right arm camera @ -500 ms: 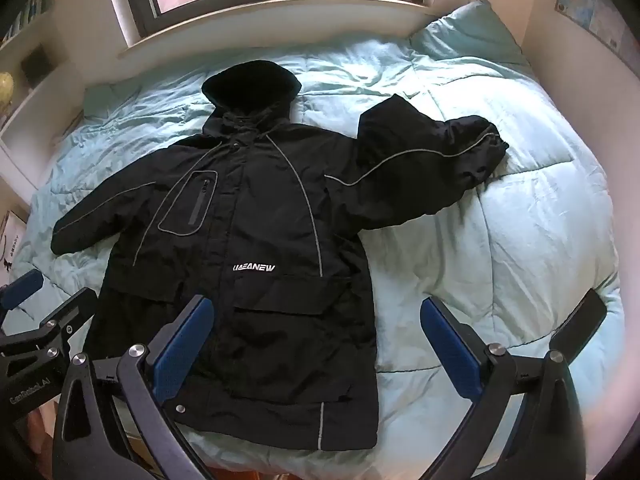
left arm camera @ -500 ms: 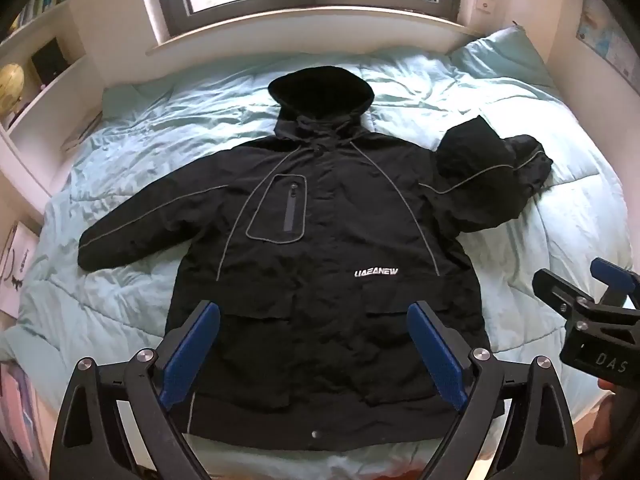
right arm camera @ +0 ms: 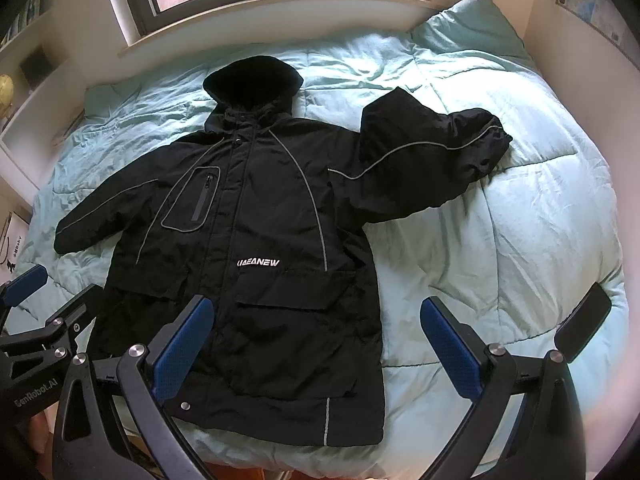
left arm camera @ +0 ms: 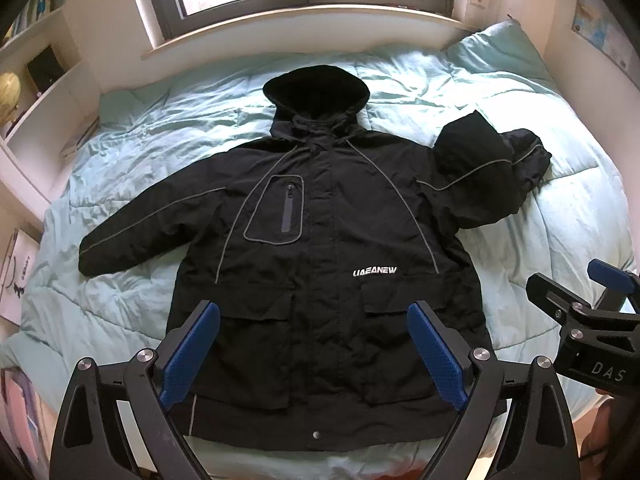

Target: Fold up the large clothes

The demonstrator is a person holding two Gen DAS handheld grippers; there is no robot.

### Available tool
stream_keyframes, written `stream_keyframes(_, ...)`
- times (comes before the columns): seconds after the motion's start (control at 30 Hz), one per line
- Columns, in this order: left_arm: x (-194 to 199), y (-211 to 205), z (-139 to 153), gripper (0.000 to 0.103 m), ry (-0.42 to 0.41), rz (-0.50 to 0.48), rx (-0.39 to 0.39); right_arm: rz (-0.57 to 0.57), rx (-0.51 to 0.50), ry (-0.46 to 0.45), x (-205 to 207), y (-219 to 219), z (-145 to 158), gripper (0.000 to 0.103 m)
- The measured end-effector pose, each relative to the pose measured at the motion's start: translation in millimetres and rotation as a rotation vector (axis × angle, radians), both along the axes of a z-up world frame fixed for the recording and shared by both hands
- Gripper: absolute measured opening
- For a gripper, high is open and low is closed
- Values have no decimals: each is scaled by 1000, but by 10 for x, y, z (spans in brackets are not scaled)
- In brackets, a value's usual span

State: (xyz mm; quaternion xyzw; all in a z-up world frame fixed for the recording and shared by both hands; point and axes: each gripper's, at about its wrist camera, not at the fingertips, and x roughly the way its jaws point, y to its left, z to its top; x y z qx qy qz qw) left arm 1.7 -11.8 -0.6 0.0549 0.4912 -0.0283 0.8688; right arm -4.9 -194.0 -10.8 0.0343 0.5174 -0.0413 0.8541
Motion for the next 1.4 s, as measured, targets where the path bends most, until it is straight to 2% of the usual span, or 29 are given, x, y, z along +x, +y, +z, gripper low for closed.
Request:
stream_keyframes(0.3,-17,62,-20,95,13,5,15,29,9,-1,-41,141,-12,103)
stream_keyframes(0.5,0,275,14,95,40,12,-63,48,29,11,-5,328,-13,103)
stream_keyframes(0.67,9,499,30,95,5,29,-67,49,46,22,73,527,-16,103)
stream_keyframes(1.0,255,956,142,95,7,-26,-98,5,64,18,256,1018,46,103)
stream_keyframes(1.1,337,1124,172,95,1,-46,-121,-11,110,29,315,1113,14,103)
stream_keyframes(1.23,433,1319,173,95,-11,-58,-97,-50,118,37,396,1297,-42,103)
stream_keyframes(1.4,600,1622,92,95,51,-65,-109,-104,91,35,479,1484,-101,103)
